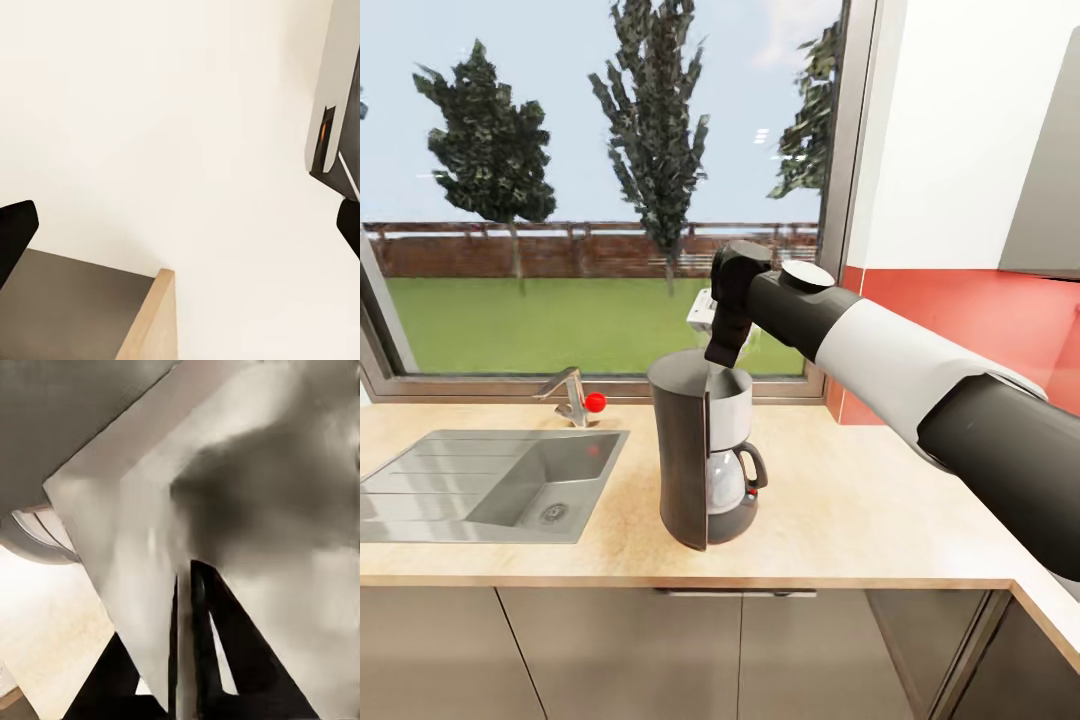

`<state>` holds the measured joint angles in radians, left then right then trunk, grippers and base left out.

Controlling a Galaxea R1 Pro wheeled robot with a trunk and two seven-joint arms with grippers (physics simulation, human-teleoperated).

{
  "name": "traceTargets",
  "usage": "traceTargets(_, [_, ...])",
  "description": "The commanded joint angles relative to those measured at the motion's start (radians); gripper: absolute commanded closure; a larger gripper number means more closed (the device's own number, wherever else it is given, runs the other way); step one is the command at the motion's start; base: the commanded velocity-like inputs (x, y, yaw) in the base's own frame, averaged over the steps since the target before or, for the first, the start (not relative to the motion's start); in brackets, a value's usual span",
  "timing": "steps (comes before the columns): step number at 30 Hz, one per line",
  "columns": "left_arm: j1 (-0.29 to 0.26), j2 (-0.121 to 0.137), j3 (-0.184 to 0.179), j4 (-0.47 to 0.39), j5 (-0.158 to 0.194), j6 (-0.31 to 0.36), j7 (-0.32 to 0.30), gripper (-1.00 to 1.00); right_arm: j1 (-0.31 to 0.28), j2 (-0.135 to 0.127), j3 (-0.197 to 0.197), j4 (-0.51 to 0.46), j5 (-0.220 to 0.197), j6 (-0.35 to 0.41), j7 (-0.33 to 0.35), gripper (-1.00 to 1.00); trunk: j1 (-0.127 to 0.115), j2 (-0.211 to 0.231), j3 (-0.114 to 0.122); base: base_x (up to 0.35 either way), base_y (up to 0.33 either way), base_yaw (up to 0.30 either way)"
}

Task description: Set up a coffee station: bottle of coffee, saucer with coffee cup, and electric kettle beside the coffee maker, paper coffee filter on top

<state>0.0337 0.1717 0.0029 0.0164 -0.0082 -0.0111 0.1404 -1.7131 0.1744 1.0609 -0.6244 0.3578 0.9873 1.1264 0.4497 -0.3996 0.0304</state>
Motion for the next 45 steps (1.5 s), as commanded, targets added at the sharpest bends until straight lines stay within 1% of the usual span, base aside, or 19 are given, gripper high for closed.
traceTargets(1, [0.000, 0.000, 0.000, 0.000, -0.001, -0.001, 0.002, -1.00, 0.000, 0.000, 0.001, 0.009, 0.010, 0.002, 0.010, -1.00, 0.000, 0.000, 0.000, 0.000, 0.000, 0.000])
traceTargets(30, [0.000, 0.000, 0.000, 0.000, -0.001, -0.001, 0.002, -1.00, 0.000, 0.000, 0.001, 0.021, 0.012, 0.003, 0.009, -1.00, 0.000, 0.000, 0.000, 0.000, 0.000, 0.000])
traceTargets(45, [-0.003, 0.000, 0.001, 0.000, -0.001, -0.001, 0.002, -1.00, -0.002, 0.000, -0.011, 0.010, 0.013, 0.004, 0.009, -1.00, 0.000, 0.000, 0.000, 0.000, 0.000, 0.000])
